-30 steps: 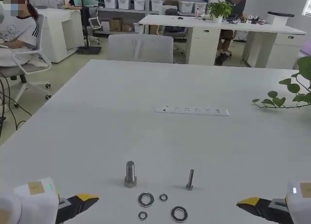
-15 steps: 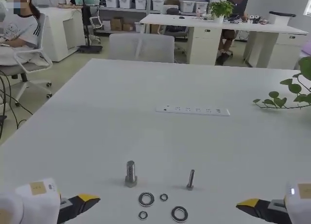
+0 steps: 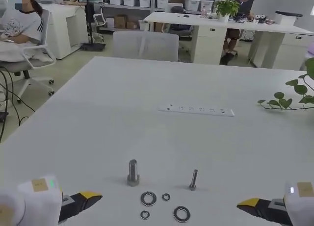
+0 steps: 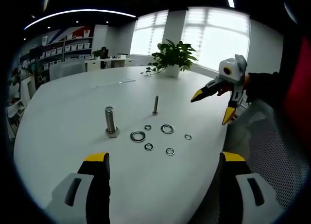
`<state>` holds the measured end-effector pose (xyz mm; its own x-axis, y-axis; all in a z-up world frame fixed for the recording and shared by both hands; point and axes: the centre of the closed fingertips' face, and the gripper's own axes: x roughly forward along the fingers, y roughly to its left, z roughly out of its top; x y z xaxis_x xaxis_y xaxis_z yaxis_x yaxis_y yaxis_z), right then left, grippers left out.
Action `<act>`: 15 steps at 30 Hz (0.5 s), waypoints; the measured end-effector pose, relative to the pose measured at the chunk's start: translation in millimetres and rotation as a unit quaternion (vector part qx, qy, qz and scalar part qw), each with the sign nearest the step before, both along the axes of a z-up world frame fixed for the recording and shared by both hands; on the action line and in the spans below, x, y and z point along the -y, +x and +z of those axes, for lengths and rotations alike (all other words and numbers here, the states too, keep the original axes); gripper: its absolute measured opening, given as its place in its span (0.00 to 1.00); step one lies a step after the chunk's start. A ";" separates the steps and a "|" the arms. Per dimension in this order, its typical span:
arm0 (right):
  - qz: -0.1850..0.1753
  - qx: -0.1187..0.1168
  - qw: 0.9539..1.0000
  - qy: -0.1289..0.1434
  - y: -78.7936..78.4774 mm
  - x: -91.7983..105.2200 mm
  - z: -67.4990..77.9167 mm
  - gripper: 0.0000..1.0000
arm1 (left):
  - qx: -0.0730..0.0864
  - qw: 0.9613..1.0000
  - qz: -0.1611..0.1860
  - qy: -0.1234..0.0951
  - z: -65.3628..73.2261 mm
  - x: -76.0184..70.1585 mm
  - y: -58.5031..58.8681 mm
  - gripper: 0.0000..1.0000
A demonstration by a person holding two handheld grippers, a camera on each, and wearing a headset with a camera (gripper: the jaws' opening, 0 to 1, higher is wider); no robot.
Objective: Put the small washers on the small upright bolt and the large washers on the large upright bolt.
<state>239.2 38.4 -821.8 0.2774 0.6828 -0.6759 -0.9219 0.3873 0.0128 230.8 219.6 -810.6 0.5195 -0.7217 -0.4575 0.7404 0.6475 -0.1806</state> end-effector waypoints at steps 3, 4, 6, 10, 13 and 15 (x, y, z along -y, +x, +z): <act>0.010 0.001 1.000 -0.004 1.0 -5.5 0.5 0.79 | 0.001 1.000 0.003 -0.001 0.1 -0.8 0.2 0.93; 0.013 0.000 1.000 -0.006 1.2 -6.9 0.2 0.79 | 0.000 1.000 0.003 -0.001 -0.1 -1.0 0.1 0.93; 0.021 0.002 1.000 -0.013 1.7 -9.5 -0.5 0.78 | 0.001 1.000 0.004 -0.002 0.1 -1.1 -0.2 0.93; 0.035 0.005 0.999 -0.028 4.6 -16.6 -2.1 0.77 | 0.002 1.000 0.007 -0.003 0.4 -1.9 0.0 0.93; 0.045 0.006 0.998 -0.036 5.5 -21.3 -2.7 0.75 | 0.004 1.000 0.009 -0.004 1.4 -2.5 0.4 0.93; 0.051 0.008 0.998 -0.040 6.1 -25.1 -2.6 0.75 | 0.005 1.000 0.010 -0.004 1.6 -3.3 0.8 0.92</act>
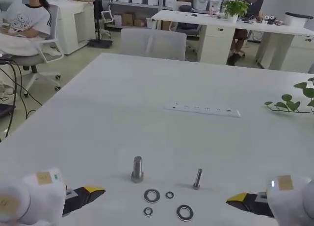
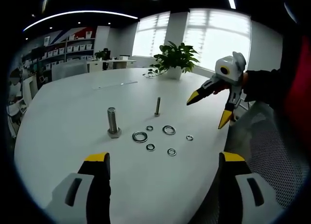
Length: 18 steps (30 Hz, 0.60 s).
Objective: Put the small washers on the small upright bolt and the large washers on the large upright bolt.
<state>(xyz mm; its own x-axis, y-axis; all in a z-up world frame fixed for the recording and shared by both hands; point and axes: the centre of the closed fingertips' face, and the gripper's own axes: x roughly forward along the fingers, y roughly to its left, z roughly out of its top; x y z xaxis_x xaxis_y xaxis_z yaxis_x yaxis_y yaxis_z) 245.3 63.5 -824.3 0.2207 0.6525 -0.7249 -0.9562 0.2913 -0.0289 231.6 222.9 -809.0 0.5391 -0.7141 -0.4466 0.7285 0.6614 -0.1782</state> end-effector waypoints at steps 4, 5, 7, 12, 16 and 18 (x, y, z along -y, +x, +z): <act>0.014 0.000 1.000 -0.014 0.0 -4.8 -1.9 0.73 | 0.002 1.000 0.002 -0.002 0.7 -0.3 0.4 0.92; 0.016 0.000 1.000 -0.016 -0.2 -5.6 -2.1 0.72 | 0.002 1.000 0.003 -0.002 0.7 -0.1 0.3 0.92; 0.021 -0.001 0.999 -0.024 0.0 -7.3 -3.5 0.71 | 0.003 1.000 0.003 -0.003 0.8 0.4 -0.1 0.92; 0.038 -0.001 0.998 -0.046 1.0 -9.8 -8.7 0.67 | 0.004 1.000 0.004 -0.002 0.3 0.5 -0.4 0.92; 0.052 -0.003 0.997 -0.062 0.6 -12.6 -11.6 0.64 | 0.005 1.000 0.006 -0.003 0.5 -0.2 -0.1 0.92; 0.057 -0.003 0.996 -0.067 1.2 -15.0 -12.1 0.62 | 0.006 1.000 0.006 -0.003 0.5 -0.3 0.3 0.92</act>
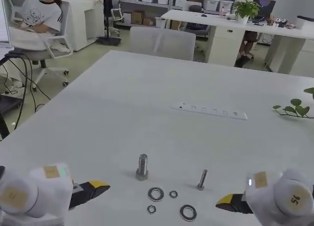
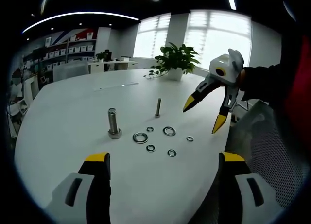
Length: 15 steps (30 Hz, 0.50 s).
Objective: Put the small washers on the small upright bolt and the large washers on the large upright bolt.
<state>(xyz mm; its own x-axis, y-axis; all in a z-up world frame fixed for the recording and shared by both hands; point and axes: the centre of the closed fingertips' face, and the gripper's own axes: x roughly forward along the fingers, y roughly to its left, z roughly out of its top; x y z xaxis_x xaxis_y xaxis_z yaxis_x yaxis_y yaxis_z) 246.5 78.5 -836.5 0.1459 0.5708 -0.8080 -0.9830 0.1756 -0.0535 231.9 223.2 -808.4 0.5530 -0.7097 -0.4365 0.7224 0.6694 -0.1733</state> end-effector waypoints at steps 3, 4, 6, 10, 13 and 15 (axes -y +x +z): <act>0.011 -0.002 1.000 -0.018 0.0 -1.4 -3.4 0.60 | 0.000 1.000 0.000 0.000 -0.3 0.5 0.1 0.92; 0.014 -0.001 1.000 -0.023 -0.1 -1.7 -4.4 0.58 | -0.001 1.000 0.000 -0.002 -0.2 1.0 0.1 0.92; 0.022 -0.006 0.999 -0.033 -1.1 -1.8 -6.6 0.56 | 0.000 1.000 0.000 -0.001 -0.3 1.1 0.4 0.92; 0.032 -0.009 0.999 -0.041 -2.1 -5.0 -8.1 0.50 | 0.000 1.000 0.001 -0.001 -0.2 1.1 0.9 0.92; 0.041 -0.012 0.998 -0.049 -2.5 -5.7 -10.7 0.46 | 0.000 1.000 0.000 -0.001 -0.5 1.8 1.1 0.92; 0.049 -0.014 0.997 -0.058 -3.7 -6.1 -13.0 0.43 | -0.001 1.000 0.000 0.000 -1.1 2.3 0.9 0.92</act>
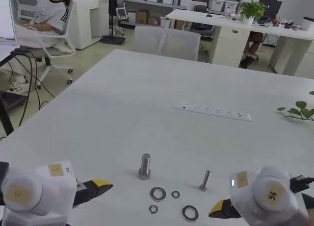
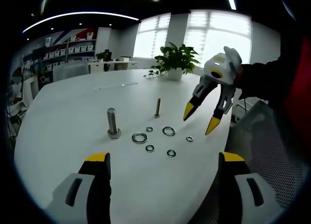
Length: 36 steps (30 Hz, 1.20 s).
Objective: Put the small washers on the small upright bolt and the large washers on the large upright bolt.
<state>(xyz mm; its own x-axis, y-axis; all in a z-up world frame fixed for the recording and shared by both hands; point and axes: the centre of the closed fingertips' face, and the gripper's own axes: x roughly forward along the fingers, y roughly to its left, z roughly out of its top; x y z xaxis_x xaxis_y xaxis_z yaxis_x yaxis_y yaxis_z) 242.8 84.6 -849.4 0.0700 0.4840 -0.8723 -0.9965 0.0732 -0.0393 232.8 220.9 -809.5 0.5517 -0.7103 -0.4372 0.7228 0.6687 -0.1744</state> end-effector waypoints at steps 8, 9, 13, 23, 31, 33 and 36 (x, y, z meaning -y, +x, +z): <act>0.031 0.003 0.999 -0.028 -0.8 -4.0 -6.8 0.34 | -0.001 1.000 -0.002 0.001 0.0 1.6 -0.4 0.91; 0.034 0.003 0.999 -0.031 -0.9 -4.6 -7.6 0.34 | -0.001 1.000 -0.002 0.001 0.1 1.7 -0.4 0.91; 0.045 0.002 0.998 -0.041 -1.2 -6.9 -10.1 0.31 | -0.001 1.000 -0.002 0.001 -0.2 1.6 -0.5 0.91; 0.075 0.002 0.994 -0.076 -3.9 -10.7 -20.5 0.25 | -0.001 1.000 -0.003 0.003 -0.5 1.8 -1.3 0.90; 0.083 -0.004 0.993 -0.085 -6.8 -11.2 -25.9 0.23 | 0.001 1.000 -0.003 0.002 0.1 1.7 -1.6 0.90; 0.082 -0.006 0.993 -0.089 -6.9 -10.8 -27.7 0.23 | 0.002 1.000 -0.003 0.002 0.1 1.6 -1.6 0.90; 0.084 -0.006 0.992 -0.093 -7.4 -10.0 -29.4 0.21 | 0.002 1.000 -0.003 0.003 -0.3 1.5 -2.1 0.90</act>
<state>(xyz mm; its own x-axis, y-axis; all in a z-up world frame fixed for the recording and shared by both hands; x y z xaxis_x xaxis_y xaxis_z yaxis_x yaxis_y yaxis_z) 235.4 94.6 -878.9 -0.0096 0.3181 -0.9480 -0.9945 -0.1023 -0.0243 230.6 219.5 -809.8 0.5495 -0.7110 -0.4388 0.7272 0.6656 -0.1680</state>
